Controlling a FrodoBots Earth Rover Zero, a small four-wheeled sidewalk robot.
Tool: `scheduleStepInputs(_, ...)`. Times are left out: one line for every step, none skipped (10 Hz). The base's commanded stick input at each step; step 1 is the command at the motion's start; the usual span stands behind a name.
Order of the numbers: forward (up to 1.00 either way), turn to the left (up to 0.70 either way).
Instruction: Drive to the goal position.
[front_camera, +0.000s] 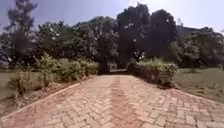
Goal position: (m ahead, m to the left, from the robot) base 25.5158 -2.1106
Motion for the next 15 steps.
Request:
scheduleStepInputs(0.70, 0.00)
scheduleStepInputs(0.70, 0.00)
scheduleStepInputs(0.70, 0.00)
scheduleStepInputs(0.70, 0.00)
scheduleStepInputs(0.70, 0.00)
scheduleStepInputs(0.70, 0.00)
scheduleStepInputs(0.70, 0.00)
scheduleStepInputs(0.70, 0.00)
scheduleStepInputs(0.70, 0.00)
scheduleStepInputs(0.70, 0.00)
scheduleStepInputs(0.70, 0.00)
scheduleStepInputs(0.70, 0.00)
scheduleStepInputs(0.70, 0.00)
scheduleStepInputs(0.70, 0.00)
scheduleStepInputs(0.70, 0.00)
